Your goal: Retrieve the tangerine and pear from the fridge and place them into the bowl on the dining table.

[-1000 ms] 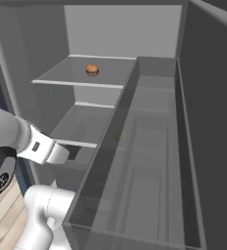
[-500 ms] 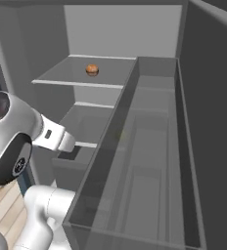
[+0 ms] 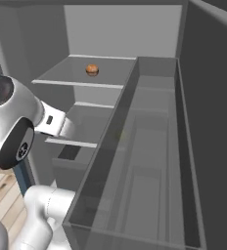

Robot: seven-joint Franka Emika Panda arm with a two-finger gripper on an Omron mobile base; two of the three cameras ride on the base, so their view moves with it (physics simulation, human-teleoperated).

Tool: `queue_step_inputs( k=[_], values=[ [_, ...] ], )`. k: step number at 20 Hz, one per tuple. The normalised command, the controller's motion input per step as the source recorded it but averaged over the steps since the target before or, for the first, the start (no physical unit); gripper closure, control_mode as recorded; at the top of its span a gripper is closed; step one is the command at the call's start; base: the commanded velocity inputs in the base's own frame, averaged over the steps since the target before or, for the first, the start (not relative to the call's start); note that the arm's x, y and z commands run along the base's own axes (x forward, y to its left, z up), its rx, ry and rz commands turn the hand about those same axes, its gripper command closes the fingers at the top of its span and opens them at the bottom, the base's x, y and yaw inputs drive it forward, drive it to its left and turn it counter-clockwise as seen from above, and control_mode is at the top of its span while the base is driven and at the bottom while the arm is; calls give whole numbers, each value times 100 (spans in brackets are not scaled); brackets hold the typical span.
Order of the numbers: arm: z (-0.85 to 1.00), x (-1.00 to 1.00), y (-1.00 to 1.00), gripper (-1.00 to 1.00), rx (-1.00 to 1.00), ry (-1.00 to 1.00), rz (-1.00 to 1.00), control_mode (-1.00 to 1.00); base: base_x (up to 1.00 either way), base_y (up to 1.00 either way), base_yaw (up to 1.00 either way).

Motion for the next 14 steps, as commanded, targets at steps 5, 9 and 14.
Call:
queue_step_inputs(
  k=[5, 9, 14],
  values=[
    [28, 12, 6, -100, -3, 0, 0, -100, 0, 0, 0],
    [20, 6, 0, -100, -8, -2, 0, -100, 0, 0, 0],
    [11, 36, 0, -100, -7, -9, 0, -100, 0, 0, 0]
  ],
)
